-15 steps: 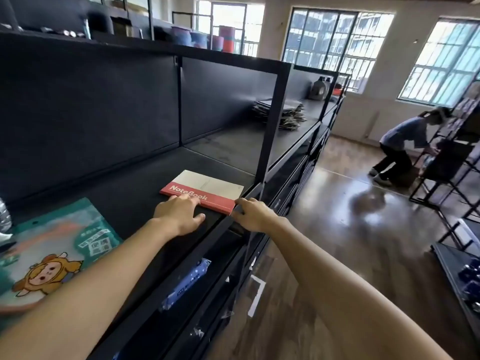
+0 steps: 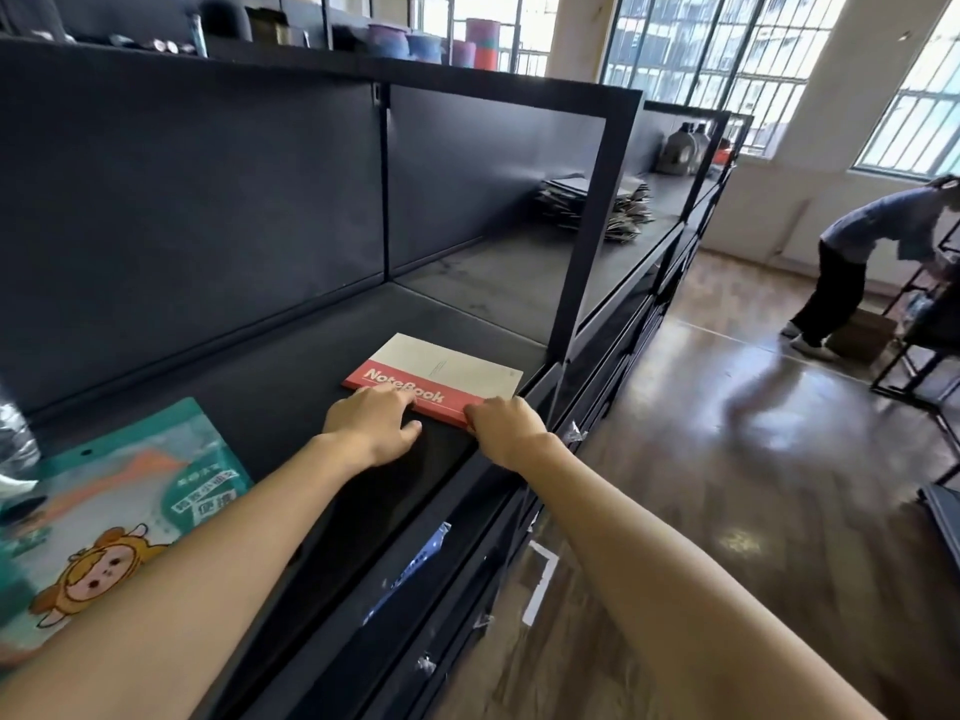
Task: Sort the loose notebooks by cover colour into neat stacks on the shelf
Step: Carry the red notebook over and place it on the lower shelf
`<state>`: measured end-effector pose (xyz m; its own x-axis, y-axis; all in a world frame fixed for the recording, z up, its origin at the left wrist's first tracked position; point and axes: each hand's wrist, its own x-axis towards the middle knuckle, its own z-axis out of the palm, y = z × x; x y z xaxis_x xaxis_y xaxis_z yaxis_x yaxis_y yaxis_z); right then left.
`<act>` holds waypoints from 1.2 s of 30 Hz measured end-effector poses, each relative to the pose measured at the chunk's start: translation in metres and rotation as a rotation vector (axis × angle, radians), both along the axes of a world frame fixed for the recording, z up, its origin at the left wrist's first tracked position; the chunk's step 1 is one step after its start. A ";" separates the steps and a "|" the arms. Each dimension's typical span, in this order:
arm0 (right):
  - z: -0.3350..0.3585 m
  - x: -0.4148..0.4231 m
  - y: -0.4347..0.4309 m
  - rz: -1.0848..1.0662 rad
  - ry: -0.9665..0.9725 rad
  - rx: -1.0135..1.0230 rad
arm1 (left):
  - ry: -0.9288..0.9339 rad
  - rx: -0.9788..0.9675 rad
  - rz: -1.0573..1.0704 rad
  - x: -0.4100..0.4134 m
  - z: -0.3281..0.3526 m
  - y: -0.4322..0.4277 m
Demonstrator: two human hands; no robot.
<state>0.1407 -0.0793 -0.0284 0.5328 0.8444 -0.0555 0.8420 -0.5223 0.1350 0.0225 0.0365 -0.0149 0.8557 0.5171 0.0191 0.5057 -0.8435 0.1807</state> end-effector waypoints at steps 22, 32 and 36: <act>0.058 -0.045 -0.037 0.023 0.158 0.277 | -0.714 -1.401 0.398 0.022 0.020 -0.035; 0.044 0.019 -0.114 -0.623 0.649 0.692 | -0.663 -1.279 0.007 0.030 0.035 -0.078; 0.046 0.022 -0.149 -0.727 0.846 0.907 | -0.587 -1.280 -0.100 0.043 0.036 -0.112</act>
